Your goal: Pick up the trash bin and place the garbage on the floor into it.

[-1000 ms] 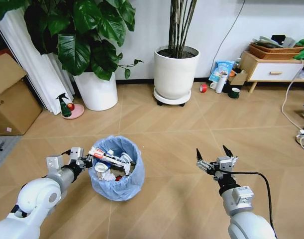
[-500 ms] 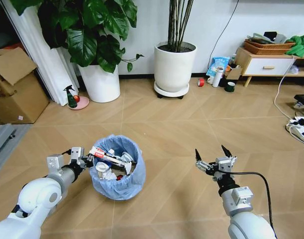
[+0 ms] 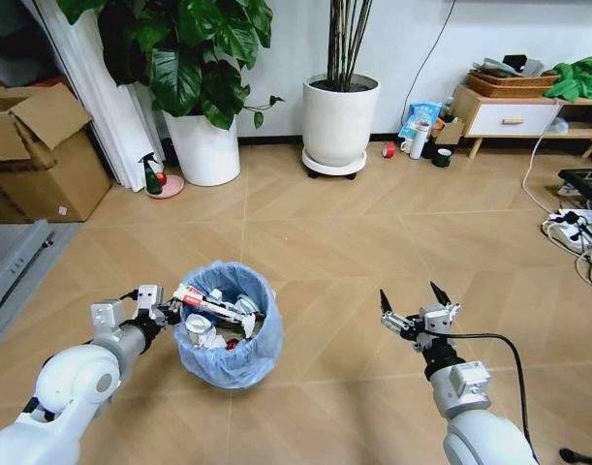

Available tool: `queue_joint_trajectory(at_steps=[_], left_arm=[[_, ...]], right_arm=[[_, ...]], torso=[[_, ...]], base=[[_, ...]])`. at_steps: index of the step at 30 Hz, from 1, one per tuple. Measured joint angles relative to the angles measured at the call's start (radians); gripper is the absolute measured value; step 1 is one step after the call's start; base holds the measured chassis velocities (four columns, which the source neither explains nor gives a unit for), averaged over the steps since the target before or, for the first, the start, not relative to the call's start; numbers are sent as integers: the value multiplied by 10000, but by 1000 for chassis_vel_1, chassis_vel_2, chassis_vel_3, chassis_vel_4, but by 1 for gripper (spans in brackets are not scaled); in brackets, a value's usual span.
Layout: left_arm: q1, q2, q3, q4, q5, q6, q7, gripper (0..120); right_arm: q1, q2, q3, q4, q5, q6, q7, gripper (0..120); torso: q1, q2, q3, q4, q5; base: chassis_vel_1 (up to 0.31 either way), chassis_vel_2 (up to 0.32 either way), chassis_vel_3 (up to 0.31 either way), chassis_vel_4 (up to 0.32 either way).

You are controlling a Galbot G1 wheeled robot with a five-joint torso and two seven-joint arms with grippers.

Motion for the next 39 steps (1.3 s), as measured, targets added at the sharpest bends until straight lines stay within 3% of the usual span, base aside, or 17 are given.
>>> queue_joint_trajectory(at_steps=[9,12,14,15,39], left_arm=[[-2,-27,-3,85,3,-21,47,0],[-3,-35,-3,97,8,-35,62,0],[-6,-52,3,120,17,-43,72,0],[-14,-55,4,134,24,-44,84,0],[-95,-142,39,230,73,-80,99,0]], right_arm=[[71,-9,13,-102,19,2,0,100],[76,-5,18,-131,21,3,0,100],[103,0,23,-160,22,8,0,100],[120,2,17,-177,26,8,0,100],[278,121,-21,-461,203,157,-75,100]], torso=[[-1,0,0,0,-10],[0,0,0,-5,3],[0,0,-1,-3,-15],[0,0,0,-2,1],[-3,1,-3,-2,-4]], base=[[220,-171,-230,171],[235,-151,-240,177],[237,-161,-235,166],[238,-149,-232,159],[216,-159,-207,165]])
